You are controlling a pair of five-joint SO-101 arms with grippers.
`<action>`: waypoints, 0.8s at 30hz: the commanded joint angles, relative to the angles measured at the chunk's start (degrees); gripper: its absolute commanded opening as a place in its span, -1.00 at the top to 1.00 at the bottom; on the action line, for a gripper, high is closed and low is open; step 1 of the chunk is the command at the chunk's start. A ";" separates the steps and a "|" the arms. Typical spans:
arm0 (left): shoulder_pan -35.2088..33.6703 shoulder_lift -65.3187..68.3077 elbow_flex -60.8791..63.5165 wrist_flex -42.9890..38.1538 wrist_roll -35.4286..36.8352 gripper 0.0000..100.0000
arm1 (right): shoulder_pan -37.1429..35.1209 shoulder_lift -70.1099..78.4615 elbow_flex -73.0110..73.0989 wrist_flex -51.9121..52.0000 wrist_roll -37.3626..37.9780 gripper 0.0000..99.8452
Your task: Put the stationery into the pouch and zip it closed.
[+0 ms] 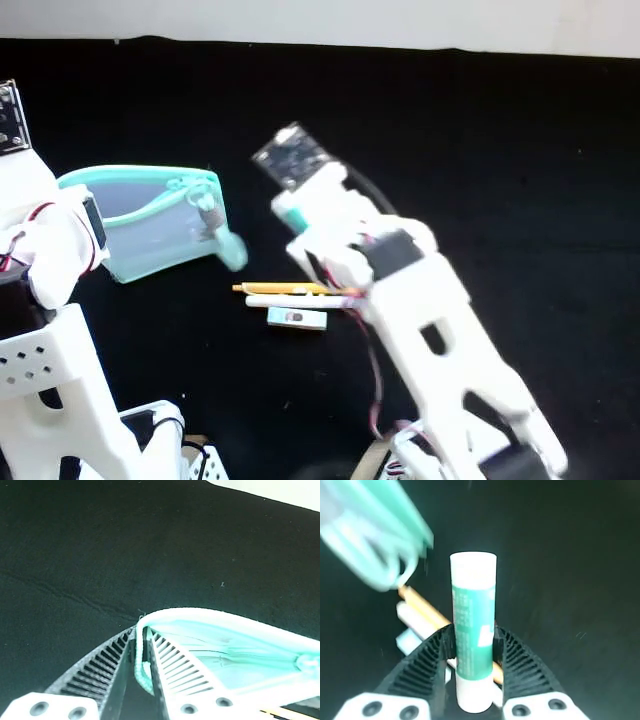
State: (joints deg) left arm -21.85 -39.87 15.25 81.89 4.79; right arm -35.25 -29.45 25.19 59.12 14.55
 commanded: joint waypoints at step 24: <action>-0.31 1.27 0.31 1.14 -0.26 0.99 | -20.79 13.67 -34.51 -24.04 -18.11 0.99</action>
State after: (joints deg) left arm -21.85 -39.87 15.16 81.89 4.79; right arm -55.65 -16.70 -7.16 36.26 -1.27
